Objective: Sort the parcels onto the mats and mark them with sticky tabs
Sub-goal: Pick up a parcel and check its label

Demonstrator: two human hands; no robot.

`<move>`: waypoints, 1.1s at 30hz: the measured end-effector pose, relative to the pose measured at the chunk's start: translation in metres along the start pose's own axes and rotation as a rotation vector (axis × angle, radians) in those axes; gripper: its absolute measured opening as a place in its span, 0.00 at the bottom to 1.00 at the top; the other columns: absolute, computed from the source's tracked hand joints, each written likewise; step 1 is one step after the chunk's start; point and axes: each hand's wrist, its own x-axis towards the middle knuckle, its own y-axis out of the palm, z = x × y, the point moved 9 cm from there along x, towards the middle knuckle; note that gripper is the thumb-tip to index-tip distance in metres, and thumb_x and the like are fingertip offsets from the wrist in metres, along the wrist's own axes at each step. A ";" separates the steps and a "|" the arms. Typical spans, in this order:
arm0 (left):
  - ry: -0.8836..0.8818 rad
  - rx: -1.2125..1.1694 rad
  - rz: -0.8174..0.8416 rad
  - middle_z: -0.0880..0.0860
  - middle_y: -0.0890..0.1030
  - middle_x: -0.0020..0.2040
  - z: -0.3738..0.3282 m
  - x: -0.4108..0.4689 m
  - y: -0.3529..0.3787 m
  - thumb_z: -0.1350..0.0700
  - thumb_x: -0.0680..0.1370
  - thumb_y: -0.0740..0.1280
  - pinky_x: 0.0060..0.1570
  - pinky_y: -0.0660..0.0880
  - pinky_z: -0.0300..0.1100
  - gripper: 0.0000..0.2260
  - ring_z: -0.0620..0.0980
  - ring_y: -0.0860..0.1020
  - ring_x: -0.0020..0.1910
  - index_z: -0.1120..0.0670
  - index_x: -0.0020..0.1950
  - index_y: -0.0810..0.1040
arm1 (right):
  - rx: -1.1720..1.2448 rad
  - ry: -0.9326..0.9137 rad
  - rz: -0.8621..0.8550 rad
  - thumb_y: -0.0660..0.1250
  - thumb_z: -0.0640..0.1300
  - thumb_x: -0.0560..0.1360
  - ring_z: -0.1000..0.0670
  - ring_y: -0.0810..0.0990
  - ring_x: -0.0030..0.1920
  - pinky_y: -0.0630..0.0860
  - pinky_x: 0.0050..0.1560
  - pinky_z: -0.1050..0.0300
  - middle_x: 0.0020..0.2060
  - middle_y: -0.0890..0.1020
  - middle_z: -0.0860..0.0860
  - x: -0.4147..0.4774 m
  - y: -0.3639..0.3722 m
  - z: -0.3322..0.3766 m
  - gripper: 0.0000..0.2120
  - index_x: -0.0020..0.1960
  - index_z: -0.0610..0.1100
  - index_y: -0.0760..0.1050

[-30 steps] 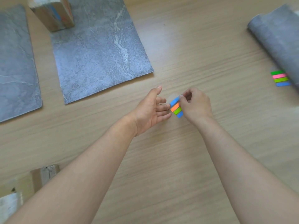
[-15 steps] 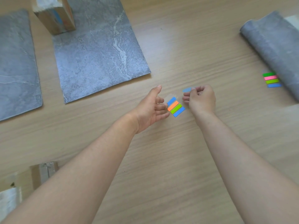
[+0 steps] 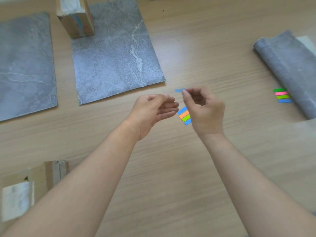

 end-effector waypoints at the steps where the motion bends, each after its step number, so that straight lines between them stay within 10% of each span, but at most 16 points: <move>1: 0.044 0.010 -0.002 0.66 0.84 0.51 -0.007 -0.011 -0.006 0.59 0.81 0.67 0.56 0.81 0.49 0.10 0.61 0.84 0.53 0.66 0.53 0.81 | -0.026 -0.116 0.039 0.74 0.40 0.77 0.56 0.84 0.41 0.79 0.46 0.62 0.41 0.85 0.52 -0.007 0.009 0.019 0.01 0.47 0.43 0.84; 17: 0.317 -0.105 -0.318 0.58 0.83 0.42 -0.025 -0.250 -0.201 0.61 0.77 0.72 0.46 0.80 0.42 0.04 0.51 0.81 0.41 0.60 0.43 0.83 | 0.060 -0.895 0.543 0.77 0.39 0.76 0.46 0.84 0.43 0.81 0.41 0.50 0.47 0.83 0.44 -0.175 0.138 0.229 0.04 0.49 0.39 0.87; 22: 0.287 0.122 -0.439 0.60 0.82 0.41 0.016 -0.305 -0.270 0.60 0.78 0.72 0.46 0.80 0.45 0.04 0.52 0.80 0.39 0.61 0.45 0.83 | 0.055 -0.778 0.615 0.77 0.46 0.76 0.52 0.81 0.41 0.78 0.45 0.61 0.45 0.83 0.48 -0.230 0.169 0.245 0.10 0.53 0.41 0.86; 33: 0.248 0.242 -0.443 0.57 0.81 0.37 0.117 -0.344 -0.360 0.63 0.78 0.72 0.42 0.82 0.40 0.03 0.49 0.80 0.35 0.60 0.45 0.84 | -0.231 -0.511 0.615 0.62 0.23 0.71 0.48 0.83 0.55 0.73 0.58 0.69 0.57 0.84 0.48 -0.342 0.213 0.202 0.23 0.59 0.40 0.83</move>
